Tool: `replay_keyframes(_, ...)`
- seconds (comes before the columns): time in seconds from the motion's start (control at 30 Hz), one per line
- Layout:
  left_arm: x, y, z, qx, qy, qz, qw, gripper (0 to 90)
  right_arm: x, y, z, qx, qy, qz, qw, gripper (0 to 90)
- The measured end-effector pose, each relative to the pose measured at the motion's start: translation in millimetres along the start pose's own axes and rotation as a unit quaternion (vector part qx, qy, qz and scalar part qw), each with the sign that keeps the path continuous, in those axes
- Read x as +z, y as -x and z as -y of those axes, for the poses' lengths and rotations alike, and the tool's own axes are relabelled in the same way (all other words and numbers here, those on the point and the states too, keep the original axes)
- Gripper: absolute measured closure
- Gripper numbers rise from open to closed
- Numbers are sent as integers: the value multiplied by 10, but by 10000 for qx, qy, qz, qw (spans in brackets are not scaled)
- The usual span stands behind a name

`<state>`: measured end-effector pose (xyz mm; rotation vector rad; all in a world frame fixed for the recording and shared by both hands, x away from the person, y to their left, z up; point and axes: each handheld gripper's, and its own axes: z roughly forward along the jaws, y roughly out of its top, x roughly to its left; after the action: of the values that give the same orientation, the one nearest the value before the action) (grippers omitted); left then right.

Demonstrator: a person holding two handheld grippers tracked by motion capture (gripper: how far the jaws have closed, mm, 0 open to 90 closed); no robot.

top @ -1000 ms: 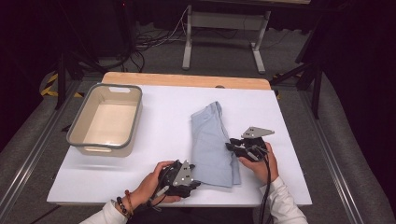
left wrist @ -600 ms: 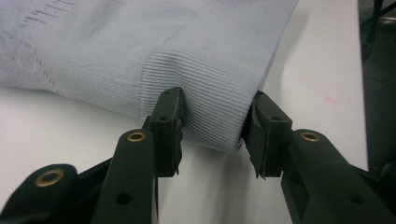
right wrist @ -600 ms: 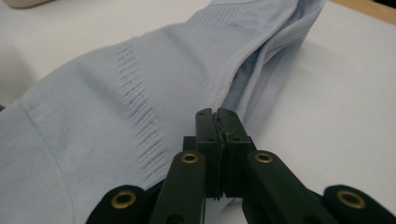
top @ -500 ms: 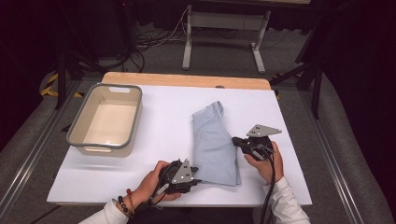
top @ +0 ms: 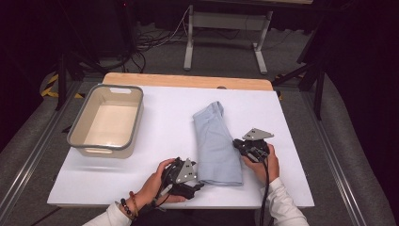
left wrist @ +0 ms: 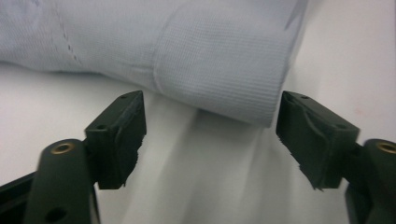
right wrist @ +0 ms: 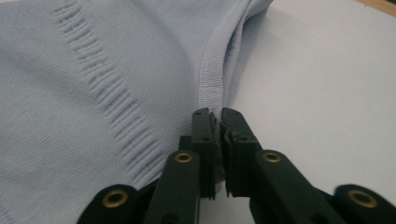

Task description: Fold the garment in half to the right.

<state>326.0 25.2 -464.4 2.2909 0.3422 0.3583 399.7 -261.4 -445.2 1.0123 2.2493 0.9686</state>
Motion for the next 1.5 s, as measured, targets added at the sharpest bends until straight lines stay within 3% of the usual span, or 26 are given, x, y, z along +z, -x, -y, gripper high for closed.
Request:
replay_keyframes(0.07, 24, -5, 11, 12, -88, 43, 10000, 292, -15, 1, 3, 5, 45, 0, 10000, 794)
replay_keyframes(0.13, 40, -46, 28, -113, -22, 280, 9995, 342, -116, 14, 10, 94, 233, 0, 9997, 710)
replay_keyframes(0.2, 46, -53, 25, -153, -63, 356, 9992, 373, -182, 21, 24, 127, 355, -130, 9992, 630)
replay_keyframes(0.27, 48, -61, 20, -119, -63, 480, 9988, 410, -203, 18, 28, 134, 379, -146, 9991, 626)
replay_keyframes(0.33, 50, -78, 23, -128, -52, 633, 9979, 505, -244, -8, 56, 83, 398, -295, 9987, 533)
replay_keyframes(0.53, 56, -83, 15, -32, -10, 724, 9974, 632, -141, -14, 108, 144, 214, -353, 9990, 449)
replay_keyframes(0.63, 62, -71, 7, 27, 2, 739, 9973, 696, -53, 48, 145, 440, -43, -627, 9971, 418)
replay_keyframes(0.77, 58, -53, -2, 152, -18, 673, 9976, 809, 12, 114, 197, 836, -165, -1052, 9908, 476)
replay_keyframes(1.03, -47, -98, 12, 342, -137, 552, 9978, 843, 28, 71, 161, 976, -264, -1259, 9869, 660)
replay_keyframes(1.23, -185, -134, 77, 486, -226, 410, 9977, 848, 96, -36, 96, 836, -171, -1236, 9887, 682)
replay_keyframes(1.4, -275, -200, 201, 356, -287, 410, 9981, 852, 192, -184, -16, 619, -120, -1076, 9922, 673)
replay_keyframes(1.5, -290, -159, 257, 426, -363, 375, 9977, 866, 212, -208, -29, 628, -79, -1042, 9925, 663)
